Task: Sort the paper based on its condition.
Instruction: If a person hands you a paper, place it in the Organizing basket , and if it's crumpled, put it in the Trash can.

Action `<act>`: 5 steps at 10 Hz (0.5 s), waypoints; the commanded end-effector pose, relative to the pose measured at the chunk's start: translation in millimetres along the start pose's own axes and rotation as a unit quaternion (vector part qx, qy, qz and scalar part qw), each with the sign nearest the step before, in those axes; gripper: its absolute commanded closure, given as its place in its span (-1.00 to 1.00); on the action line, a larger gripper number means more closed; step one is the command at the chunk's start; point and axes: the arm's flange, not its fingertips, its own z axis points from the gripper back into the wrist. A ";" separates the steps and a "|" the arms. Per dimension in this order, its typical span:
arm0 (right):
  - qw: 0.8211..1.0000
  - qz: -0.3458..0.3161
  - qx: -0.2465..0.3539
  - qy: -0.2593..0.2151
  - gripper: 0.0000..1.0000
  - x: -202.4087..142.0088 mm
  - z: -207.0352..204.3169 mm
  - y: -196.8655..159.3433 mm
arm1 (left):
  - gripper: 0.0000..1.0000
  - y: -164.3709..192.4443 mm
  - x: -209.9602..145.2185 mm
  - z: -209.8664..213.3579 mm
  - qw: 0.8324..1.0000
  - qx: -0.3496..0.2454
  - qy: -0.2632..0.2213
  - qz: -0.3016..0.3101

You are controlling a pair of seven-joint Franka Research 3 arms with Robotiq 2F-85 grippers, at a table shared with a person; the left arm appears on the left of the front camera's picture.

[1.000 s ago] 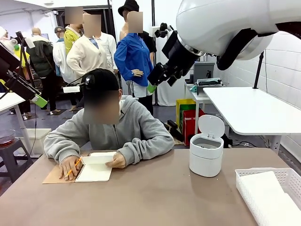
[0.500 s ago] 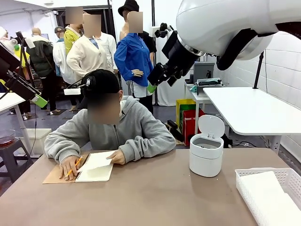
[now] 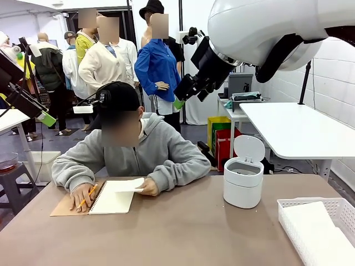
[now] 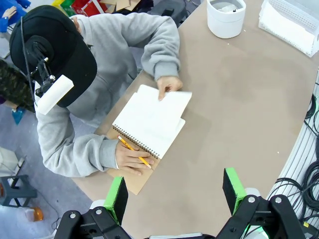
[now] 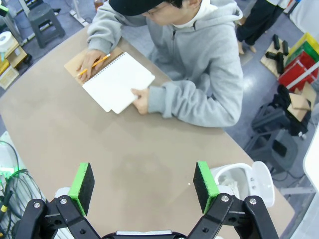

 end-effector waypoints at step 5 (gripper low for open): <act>1.000 0.001 0.000 0.000 -1.00 0.0 -0.2 0.3 | -1.00 -0.1 0.8 0.2 1.000 0.001 0.000 0.000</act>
